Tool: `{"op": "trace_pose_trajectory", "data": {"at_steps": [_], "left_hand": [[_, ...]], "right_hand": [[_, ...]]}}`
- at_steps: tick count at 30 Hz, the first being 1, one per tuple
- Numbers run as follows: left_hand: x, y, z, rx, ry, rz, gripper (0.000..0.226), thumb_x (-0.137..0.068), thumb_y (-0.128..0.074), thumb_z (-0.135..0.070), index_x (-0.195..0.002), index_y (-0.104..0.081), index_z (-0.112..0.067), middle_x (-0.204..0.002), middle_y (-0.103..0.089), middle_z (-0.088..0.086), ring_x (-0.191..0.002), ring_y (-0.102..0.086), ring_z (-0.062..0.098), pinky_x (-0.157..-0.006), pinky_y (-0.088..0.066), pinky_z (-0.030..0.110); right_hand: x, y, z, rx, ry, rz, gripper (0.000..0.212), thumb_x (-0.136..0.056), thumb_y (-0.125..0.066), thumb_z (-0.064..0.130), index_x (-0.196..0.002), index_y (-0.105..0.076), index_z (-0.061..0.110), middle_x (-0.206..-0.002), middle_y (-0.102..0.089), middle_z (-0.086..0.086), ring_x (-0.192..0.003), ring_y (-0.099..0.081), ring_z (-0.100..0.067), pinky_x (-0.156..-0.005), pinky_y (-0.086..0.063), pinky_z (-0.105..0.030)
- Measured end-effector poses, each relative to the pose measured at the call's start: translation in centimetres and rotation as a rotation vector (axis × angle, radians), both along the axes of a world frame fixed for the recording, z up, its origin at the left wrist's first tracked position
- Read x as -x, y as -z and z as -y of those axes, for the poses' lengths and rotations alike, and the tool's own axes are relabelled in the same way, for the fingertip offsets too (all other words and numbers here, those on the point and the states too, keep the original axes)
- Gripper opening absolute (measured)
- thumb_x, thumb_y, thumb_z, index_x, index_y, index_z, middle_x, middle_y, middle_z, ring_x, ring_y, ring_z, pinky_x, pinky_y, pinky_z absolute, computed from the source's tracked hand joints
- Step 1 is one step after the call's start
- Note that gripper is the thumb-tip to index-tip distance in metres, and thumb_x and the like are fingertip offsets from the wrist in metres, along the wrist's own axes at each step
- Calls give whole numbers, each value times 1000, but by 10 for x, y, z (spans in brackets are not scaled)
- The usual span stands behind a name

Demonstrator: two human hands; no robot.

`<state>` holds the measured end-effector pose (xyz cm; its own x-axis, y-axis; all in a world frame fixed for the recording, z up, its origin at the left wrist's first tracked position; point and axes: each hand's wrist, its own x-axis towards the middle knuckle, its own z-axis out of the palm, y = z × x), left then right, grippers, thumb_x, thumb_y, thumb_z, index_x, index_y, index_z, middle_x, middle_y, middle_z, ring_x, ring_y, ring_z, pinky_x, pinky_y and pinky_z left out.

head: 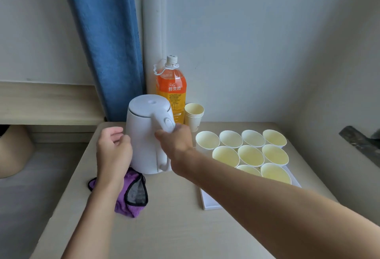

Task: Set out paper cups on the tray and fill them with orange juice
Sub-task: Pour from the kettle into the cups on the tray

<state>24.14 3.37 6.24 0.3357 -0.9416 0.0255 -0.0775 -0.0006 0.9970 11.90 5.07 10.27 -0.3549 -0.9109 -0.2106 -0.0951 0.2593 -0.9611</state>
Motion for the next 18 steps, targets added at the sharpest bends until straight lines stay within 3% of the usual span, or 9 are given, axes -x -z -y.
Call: {"op": "trace_pose_trajectory", "data": {"at_steps": [3,5,7,9,11,13,16,18], "left_hand": [[8,-7,-6,38,64,-28,22,-103,-52,-13,-123,-59,-16,-113,-63,1,-99,-59,16,-80,-46,30],[16,-13,-13,81,136,-47,17,-105,-52,-18,-120,-59,-19,-108,-65,-6,-97,-62,9,-86,-48,32],[25,-20,-21,136,240,-68,19,-106,-53,-21,-125,-55,-21,-109,-65,-14,-93,-63,-7,-83,-49,23],[35,-22,-29,168,372,-113,38,-104,-58,-27,-140,-47,-19,-116,-65,-16,-93,-62,-18,-79,-47,12],[45,-22,-33,179,519,-168,72,-90,-72,-42,-150,-39,-21,-129,-66,-10,-110,-63,-11,-83,-51,12],[60,-24,-39,203,641,-176,92,-72,-77,-50,-151,-37,-27,-137,-65,-10,-122,-62,0,-89,-53,16],[91,-29,-54,234,726,-160,107,-64,-86,-39,-155,-31,-27,-140,-62,-7,-124,-62,4,-95,-55,21],[117,-32,-65,238,708,-174,105,-65,-90,-24,-152,-31,-22,-135,-63,-2,-114,-65,-1,-87,-55,17]], "right_hand": [[20,-24,-25,10,0,30,10,-87,-63,12,-97,-63,10,-83,-59,-6,-72,-52,-22,-57,-40,-25],[36,-43,-43,27,-18,22,3,-86,-61,10,-84,-60,12,-74,-54,-5,-66,-49,-21,-57,-39,-26],[53,-61,-58,57,-41,-9,15,-85,-60,6,-73,-55,12,-68,-52,-4,-64,-49,-20,-58,-39,-26],[73,-82,-75,82,-41,-29,24,-84,-58,-1,-65,-51,12,-56,-50,2,-53,-48,-15,-52,-36,-18],[94,-103,-91,98,-19,-53,24,-81,-56,-6,-64,-48,10,-50,-45,3,-42,-41,-11,-44,-30,-13],[112,-124,-103,119,-3,-88,15,-79,-55,-7,-78,-54,8,-66,-46,-6,-58,-43,-15,-55,-33,-19],[135,-149,-115,125,12,-165,17,-82,-57,-4,-92,-59,9,-78,-50,-10,-73,-47,-20,-62,-37,-29],[148,-160,-121,118,8,-237,16,-83,-60,-2,-95,-62,8,-80,-54,-11,-75,-51,-20,-66,-41,-31]]}}
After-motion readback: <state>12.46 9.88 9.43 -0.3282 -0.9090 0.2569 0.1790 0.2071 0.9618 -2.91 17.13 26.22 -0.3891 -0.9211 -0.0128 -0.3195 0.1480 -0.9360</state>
